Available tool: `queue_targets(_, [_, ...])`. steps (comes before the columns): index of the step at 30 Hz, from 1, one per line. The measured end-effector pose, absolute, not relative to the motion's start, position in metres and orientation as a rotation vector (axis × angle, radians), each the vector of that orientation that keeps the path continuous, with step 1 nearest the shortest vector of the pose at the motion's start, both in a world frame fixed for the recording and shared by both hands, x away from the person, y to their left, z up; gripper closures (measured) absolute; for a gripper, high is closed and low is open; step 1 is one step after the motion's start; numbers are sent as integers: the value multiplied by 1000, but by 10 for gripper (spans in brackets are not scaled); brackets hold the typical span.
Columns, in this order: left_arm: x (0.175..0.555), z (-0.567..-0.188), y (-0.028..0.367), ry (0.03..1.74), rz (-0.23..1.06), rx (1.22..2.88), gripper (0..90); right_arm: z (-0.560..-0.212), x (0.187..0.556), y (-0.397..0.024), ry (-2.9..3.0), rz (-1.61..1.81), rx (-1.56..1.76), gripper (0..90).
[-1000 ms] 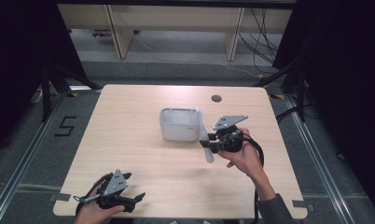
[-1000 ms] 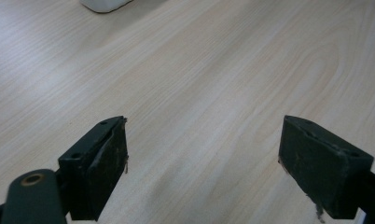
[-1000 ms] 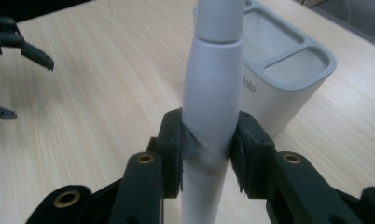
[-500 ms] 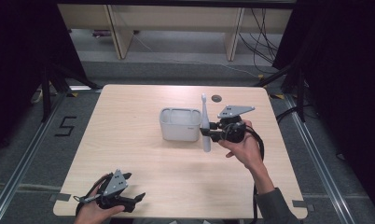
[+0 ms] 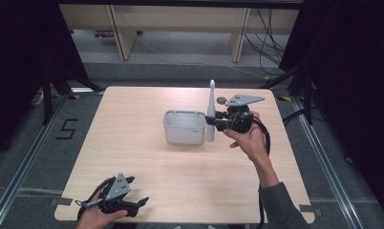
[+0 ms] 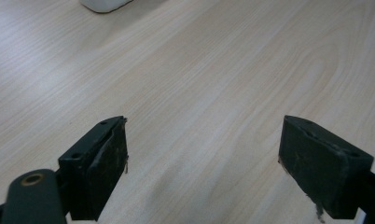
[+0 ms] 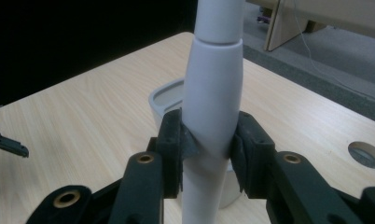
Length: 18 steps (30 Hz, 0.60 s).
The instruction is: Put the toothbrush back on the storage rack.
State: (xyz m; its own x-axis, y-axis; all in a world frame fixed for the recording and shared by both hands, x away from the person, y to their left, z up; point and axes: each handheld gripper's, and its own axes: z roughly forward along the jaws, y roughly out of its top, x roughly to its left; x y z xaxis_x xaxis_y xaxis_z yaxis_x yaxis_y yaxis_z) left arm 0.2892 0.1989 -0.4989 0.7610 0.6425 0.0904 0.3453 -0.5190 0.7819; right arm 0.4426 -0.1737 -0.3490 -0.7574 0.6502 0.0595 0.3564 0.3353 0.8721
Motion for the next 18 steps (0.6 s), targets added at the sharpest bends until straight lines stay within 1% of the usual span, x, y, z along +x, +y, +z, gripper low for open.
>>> queue_targets(8, [289,-499,199,733,478,2158,151,-337,452,-171,2279,1398,888,667])
queue_targets(18, [289,-499,199,737,477,2157,151,-330,465,-161,2259,1405,909,667])
